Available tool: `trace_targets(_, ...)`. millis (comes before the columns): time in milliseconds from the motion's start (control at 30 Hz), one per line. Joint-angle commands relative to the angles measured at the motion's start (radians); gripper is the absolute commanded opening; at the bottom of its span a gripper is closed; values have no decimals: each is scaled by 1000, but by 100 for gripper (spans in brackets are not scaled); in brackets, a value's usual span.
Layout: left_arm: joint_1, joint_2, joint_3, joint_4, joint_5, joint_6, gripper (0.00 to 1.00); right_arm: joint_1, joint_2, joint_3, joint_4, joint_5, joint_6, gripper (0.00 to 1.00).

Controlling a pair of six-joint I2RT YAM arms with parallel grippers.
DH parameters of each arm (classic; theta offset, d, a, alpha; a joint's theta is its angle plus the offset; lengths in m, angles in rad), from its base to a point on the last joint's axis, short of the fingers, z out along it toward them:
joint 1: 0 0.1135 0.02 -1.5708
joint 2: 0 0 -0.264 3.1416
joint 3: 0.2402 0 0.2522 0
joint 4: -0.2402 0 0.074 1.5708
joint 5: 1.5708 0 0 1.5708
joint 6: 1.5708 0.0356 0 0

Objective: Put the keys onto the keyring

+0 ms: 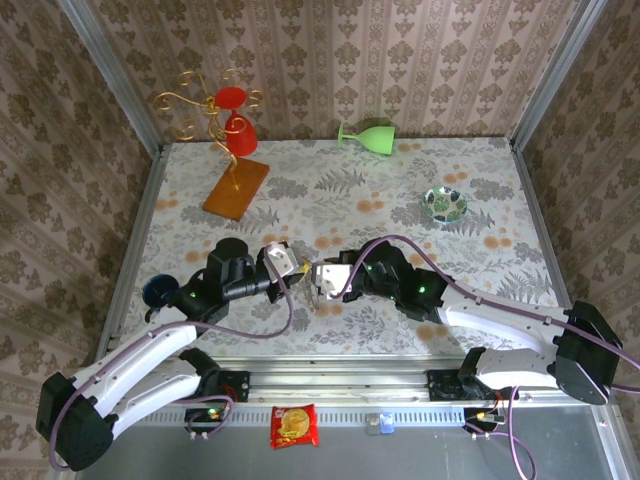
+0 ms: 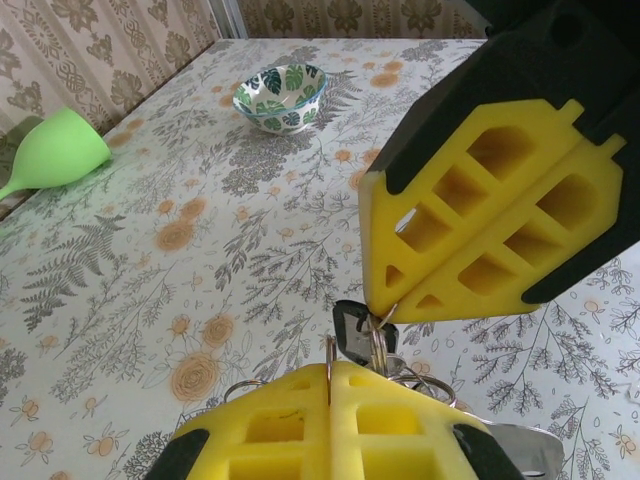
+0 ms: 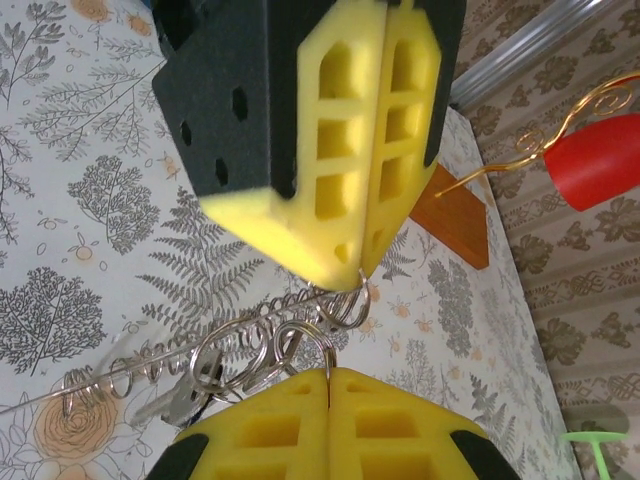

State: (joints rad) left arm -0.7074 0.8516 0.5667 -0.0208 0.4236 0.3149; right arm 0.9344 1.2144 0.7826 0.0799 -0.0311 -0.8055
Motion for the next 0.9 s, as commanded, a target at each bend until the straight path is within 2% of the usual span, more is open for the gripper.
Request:
trace_targets(0,-9,2,16,39,29,12,0,11,18,46,43,9,23,0)
trace_targets(367,-9,-3,12,33,38,10,0,13,44,74,37,77,70,0)
trace_targets(633,-9,-13,9,33,23,15,0,1,17,75,-58,40,111,0)
trace_targets(867,-15,-15,7,40,11,53,0,-30,18,106,-161,-80,176,0)
